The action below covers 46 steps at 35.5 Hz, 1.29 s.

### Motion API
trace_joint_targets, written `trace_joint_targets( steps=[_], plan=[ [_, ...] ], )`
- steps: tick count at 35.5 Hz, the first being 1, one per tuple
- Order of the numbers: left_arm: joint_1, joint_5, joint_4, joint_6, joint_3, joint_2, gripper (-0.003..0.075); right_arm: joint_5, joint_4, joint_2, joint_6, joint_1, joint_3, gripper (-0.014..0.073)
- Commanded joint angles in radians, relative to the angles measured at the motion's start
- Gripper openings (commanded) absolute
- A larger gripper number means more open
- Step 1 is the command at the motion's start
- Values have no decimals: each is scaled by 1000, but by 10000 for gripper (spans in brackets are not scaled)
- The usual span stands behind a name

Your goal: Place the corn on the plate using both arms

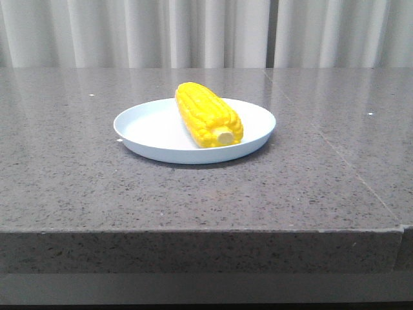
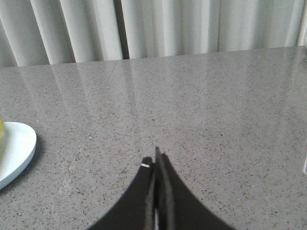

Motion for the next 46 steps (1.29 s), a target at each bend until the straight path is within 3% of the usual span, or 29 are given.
trace_joint_targets(
  steps=[1,15,23,46],
  plan=[
    [33,-101,-2,-7,18,-8,-20,-91,-22,13,-13,-7,-23,-64],
    [227,-323,-32,-7,300,-73,-20,-93,-22,13,-13,-7,-23,-64],
    [234,-425,-32,-7,411,-73,-20,-93,-22,13,-13,-7,-23,-64],
    [234,-439,-32,-7,410,-73,-20,-93,-22,13,-13,-7,-23,-64]
  ],
)
